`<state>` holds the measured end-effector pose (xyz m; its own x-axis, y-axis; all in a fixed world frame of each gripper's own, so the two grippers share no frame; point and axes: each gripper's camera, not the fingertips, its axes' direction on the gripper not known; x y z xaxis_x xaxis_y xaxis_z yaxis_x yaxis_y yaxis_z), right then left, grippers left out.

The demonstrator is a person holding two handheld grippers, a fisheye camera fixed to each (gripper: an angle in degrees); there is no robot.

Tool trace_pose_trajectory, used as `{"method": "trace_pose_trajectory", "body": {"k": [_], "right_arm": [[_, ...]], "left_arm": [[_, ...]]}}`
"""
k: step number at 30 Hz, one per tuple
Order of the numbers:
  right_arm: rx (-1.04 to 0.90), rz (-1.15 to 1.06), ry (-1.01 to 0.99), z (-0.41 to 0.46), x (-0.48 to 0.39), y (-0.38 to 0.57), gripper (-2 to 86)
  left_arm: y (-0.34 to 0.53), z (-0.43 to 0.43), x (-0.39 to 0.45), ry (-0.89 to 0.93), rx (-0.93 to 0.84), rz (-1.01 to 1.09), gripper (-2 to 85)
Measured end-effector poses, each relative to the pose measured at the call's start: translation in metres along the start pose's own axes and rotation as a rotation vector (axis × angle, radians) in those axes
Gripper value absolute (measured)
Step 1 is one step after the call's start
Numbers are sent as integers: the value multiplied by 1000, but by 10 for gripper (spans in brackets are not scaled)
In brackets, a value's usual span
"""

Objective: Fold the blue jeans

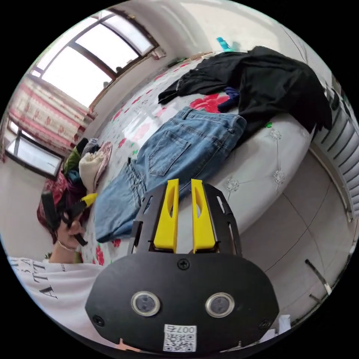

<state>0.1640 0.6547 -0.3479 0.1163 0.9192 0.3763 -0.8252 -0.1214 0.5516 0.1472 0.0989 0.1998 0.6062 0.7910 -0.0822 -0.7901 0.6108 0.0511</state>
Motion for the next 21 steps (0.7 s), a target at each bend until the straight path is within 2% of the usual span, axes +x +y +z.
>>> {"method": "trace_pose_trajectory", "body": {"k": [3, 8, 11, 13, 14, 17, 21], "right_arm": [[44, 109, -37, 4, 55, -25, 66], [42, 269, -55, 29, 118, -66, 96], [9, 326, -94, 54, 136, -83, 78], [-6, 305, -155, 65, 128, -91, 35], [19, 278, -157, 63, 119, -92, 28], [76, 19, -195, 50, 44, -104, 6], [-15, -519, -334, 53, -133, -95, 0]], "left_arm": [[26, -13, -17, -110, -28, -40, 86], [93, -57, -71, -248, 1, -314, 82], [122, -71, -95, -262, 41, -486, 82], [136, -77, -107, -232, 73, -573, 83], [145, -81, -116, -193, 98, -625, 85], [166, -92, -140, -99, 170, -747, 86], [191, -103, -168, -5, 248, -848, 85]]}}
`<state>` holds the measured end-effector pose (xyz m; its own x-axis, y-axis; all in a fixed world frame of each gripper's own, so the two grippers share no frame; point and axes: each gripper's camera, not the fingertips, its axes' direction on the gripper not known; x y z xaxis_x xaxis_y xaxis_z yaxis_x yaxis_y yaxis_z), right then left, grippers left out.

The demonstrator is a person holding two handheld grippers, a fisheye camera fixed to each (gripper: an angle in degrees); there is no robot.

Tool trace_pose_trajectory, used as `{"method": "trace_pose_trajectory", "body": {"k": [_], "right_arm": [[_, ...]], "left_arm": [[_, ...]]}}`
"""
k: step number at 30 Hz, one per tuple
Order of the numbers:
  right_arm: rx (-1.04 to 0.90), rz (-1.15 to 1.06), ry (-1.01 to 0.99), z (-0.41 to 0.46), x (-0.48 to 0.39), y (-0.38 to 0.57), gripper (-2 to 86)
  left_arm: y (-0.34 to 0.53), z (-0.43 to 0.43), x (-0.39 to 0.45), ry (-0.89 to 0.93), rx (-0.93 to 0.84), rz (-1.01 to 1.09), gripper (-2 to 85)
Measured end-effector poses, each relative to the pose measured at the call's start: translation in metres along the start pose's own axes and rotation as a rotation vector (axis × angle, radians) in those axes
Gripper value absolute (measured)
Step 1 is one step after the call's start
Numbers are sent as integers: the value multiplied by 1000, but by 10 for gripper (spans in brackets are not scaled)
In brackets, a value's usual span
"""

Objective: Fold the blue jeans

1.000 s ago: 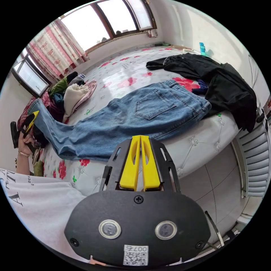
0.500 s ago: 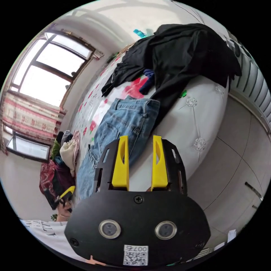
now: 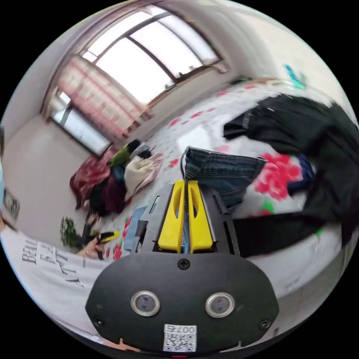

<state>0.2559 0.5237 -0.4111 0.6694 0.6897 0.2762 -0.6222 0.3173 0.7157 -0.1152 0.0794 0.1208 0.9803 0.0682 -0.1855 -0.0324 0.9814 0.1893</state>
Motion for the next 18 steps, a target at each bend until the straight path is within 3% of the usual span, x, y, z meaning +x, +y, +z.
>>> {"method": "trace_pose_trajectory", "body": {"k": [4, 8, 10, 12, 14, 18], "right_arm": [[-195, -432, -244, 103, -155, 1, 0], [-480, -564, -431, 229, -233, 58, 8], [-671, -499, -440, 305, -244, 99, 22], [-693, -411, -435, 327, -231, 110, 41], [-636, -297, -442, 323, -200, 103, 60], [-477, 7, -190, 290, -80, 84, 95]], "left_arm": [[-7, -11, -30, 49, 26, -43, 85], [-12, -16, -63, 138, 25, -72, 95], [-13, -17, -77, 175, 14, -87, 98], [-15, -18, -88, 193, 1, -87, 104], [-21, -15, -95, 207, -35, -45, 114], [-37, 3, -95, 274, -118, 40, 143]]}}
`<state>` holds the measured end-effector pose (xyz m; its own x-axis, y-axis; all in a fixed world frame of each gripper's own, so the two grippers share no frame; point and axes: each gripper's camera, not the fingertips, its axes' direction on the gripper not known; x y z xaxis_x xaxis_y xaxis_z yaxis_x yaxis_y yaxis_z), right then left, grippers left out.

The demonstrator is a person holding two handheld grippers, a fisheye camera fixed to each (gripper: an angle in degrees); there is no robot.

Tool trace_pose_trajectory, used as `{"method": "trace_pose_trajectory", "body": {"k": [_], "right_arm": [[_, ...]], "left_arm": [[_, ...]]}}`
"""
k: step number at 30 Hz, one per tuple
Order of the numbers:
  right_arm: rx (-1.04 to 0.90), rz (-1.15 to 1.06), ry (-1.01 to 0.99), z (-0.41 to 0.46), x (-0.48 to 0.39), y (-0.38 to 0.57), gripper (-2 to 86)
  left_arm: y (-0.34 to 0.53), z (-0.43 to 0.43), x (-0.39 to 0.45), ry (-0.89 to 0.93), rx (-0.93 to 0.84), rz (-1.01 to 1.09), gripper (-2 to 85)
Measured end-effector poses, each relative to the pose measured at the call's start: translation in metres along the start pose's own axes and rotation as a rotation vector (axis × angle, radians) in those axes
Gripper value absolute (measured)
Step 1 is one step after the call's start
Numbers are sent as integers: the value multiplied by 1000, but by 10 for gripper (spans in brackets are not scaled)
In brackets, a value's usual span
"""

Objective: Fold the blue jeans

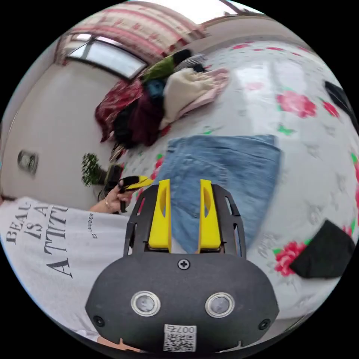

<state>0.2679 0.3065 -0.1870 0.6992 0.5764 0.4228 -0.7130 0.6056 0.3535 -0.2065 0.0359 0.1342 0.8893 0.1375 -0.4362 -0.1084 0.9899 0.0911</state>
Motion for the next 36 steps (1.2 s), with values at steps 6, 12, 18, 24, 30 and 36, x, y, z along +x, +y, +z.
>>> {"method": "trace_pose_trajectory", "body": {"k": [6, 12, 18, 24, 30, 36], "right_arm": [[-25, 319, 56, 14, 125, 35, 104], [-47, 332, -236, 63, 116, 26, 56], [-26, 82, -132, 54, -2, -45, 13], [28, -233, -192, 61, -141, -171, 3], [122, -438, -251, 80, -251, -319, 4], [46, -265, 83, 207, -245, -437, 18]], "left_arm": [[-40, 51, 11, 47, -219, 152, 168], [-56, 57, 9, 14, -280, 171, 62], [-62, -9, 42, 82, -120, 256, 51], [-106, -131, 85, 64, 124, 383, 51], [-200, -231, 134, -66, 316, 476, 53], [-301, -177, 71, -550, 237, 148, 98]]}}
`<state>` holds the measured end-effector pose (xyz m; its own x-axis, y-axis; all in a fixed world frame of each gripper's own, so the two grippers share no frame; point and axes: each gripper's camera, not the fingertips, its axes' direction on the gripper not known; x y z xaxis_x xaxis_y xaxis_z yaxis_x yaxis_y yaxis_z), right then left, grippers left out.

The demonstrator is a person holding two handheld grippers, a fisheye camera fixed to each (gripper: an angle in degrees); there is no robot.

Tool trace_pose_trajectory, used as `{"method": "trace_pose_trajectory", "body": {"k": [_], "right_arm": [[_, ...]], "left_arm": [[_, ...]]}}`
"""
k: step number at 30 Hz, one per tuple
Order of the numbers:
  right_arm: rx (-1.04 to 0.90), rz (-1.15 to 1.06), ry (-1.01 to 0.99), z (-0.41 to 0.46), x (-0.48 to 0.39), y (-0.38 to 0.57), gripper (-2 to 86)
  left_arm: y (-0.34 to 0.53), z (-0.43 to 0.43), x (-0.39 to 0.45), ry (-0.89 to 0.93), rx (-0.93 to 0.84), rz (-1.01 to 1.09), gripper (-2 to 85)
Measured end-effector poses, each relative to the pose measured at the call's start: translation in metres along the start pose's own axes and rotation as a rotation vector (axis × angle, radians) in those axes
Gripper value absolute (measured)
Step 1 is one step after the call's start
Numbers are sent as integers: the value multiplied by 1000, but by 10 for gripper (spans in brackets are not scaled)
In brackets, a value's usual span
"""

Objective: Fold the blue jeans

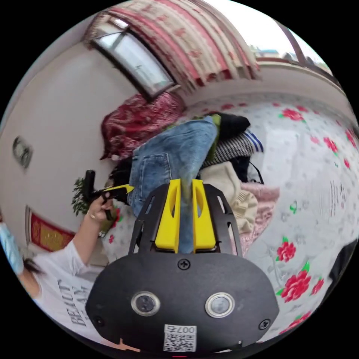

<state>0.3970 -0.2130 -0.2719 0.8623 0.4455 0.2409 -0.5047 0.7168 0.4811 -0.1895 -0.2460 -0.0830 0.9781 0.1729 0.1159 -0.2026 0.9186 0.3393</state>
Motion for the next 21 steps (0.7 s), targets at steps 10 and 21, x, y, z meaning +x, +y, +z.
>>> {"method": "trace_pose_trajectory", "body": {"k": [10, 21], "right_arm": [[-268, -43, 266, 63, 21, 261, 28], [-660, -86, 516, 26, -31, 520, 13]], "left_arm": [[240, 101, 52, -260, -105, 84, 83], [365, 196, 242, -367, -392, 559, -7]]}}
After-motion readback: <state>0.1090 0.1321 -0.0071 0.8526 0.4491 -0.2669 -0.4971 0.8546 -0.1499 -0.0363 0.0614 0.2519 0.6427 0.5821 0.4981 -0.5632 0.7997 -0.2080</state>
